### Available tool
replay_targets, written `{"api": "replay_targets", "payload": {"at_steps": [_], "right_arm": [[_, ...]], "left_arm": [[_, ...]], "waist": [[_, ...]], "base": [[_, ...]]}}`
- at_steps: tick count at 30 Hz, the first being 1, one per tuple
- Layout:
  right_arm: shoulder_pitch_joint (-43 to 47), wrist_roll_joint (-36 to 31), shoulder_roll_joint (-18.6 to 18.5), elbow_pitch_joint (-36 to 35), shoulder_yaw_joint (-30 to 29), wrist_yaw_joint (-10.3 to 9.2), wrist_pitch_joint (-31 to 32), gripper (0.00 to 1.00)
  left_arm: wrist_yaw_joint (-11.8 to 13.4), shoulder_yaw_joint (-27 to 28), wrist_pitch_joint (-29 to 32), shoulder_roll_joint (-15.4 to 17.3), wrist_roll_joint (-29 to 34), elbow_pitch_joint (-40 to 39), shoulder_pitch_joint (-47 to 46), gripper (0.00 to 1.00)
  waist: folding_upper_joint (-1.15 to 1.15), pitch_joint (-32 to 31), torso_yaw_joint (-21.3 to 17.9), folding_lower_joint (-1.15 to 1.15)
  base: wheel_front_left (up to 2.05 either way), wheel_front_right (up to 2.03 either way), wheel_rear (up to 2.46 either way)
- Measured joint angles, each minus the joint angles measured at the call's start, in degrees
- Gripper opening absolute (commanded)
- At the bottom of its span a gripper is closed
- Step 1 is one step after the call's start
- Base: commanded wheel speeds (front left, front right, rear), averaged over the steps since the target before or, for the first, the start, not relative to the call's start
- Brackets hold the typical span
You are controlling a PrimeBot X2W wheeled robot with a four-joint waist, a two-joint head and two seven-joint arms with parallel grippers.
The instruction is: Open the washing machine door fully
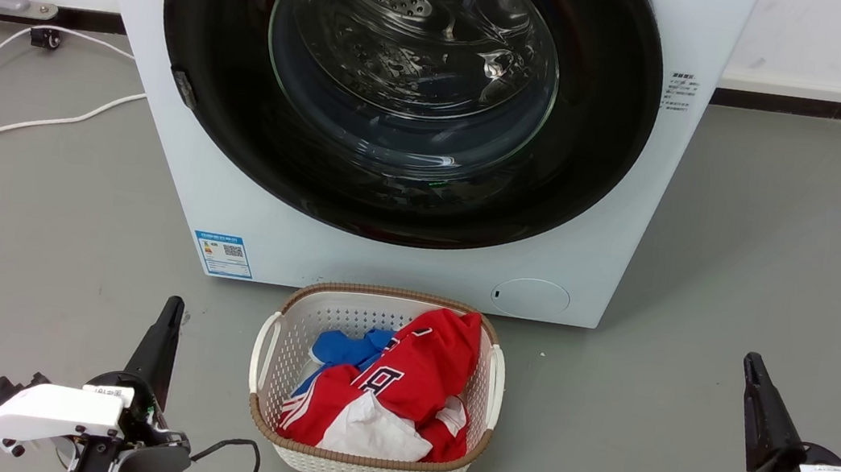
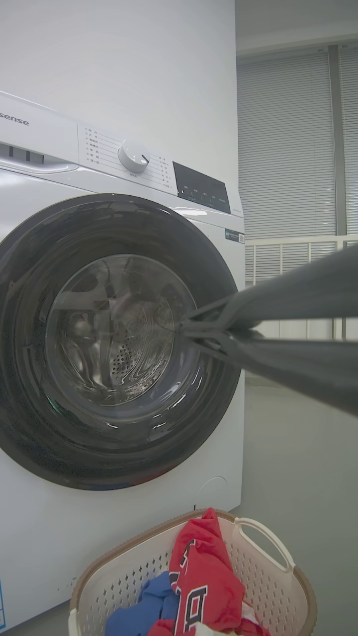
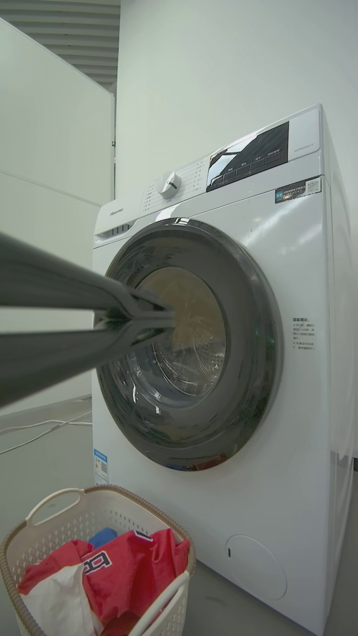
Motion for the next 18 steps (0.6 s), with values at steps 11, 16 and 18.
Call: {"api": "replay_targets", "payload": {"at_steps": [11,16,18], "right_arm": [[-0.01,-0.05,0.05,0.01,-0.07,0.0,0.14,0.0],[-0.01,-0.07,0.08,0.01,-0.09,0.0,0.15,0.0],[-0.01,-0.07,0.08,0.01,-0.1,-0.01,0.15,0.0]], "left_arm": [[0.0,0.01,0.0,0.0,0.0,0.0,0.0,0.0],[0.0,0.01,0.0,0.0,0.01,0.0,0.0,0.0],[0.0,0.01,0.0,0.0,0.01,0.0,-0.01,0.0]], "waist": [[0.0,0.0,0.0,0.0],[0.0,0.0,0.0,0.0],[0.0,0.0,0.0,0.0]], "base": [[0.0,0.0,0.0],[0.0,0.0,0.0],[0.0,0.0,0.0]]}}
